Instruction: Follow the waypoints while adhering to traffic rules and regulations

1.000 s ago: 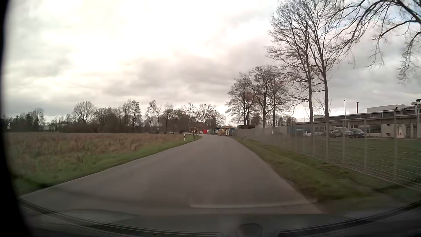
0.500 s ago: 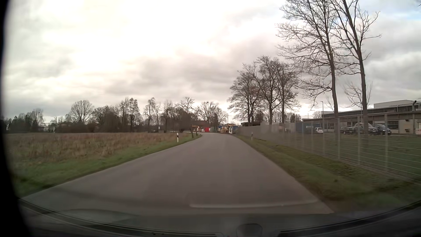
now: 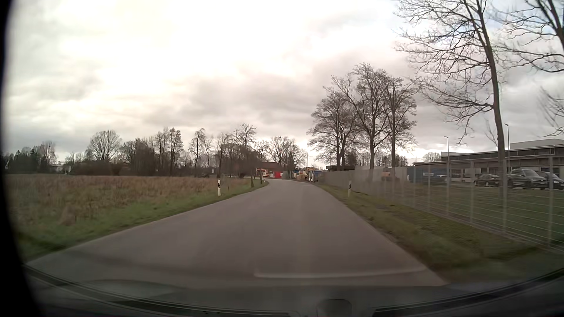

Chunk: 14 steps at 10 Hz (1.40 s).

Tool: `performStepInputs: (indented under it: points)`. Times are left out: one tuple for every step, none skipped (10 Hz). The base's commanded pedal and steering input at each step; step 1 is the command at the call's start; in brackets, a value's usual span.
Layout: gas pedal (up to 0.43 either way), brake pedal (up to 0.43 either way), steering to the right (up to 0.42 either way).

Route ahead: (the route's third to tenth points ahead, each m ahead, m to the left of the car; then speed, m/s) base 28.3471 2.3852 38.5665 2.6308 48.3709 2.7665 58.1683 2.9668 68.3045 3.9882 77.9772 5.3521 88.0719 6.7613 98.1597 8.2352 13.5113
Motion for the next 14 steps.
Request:
performStepInputs:
  points:
    - [0.150, 0.000, -0.002]
    - [0.150, 0.000, -0.002]
    - [0.150, 0.000, -0.003]
    - [0.157, 0.000, -0.002]
    - [0.169, 0.000, -0.002]
    - [0.177, 0.000, -0.003]
    - [0.177, 0.000, -0.003]
    - [0.177, 0.000, -0.003]
    - [0.189, 0.000, -0.003]
    - [0.177, 0.000, -0.002]
    - [0.177, 0.000, -0.001]
    - [0.177, 0.000, -0.001]
    - [0.177, 0.000, -0.001]
    - [0.169, 0.000, -0.001]
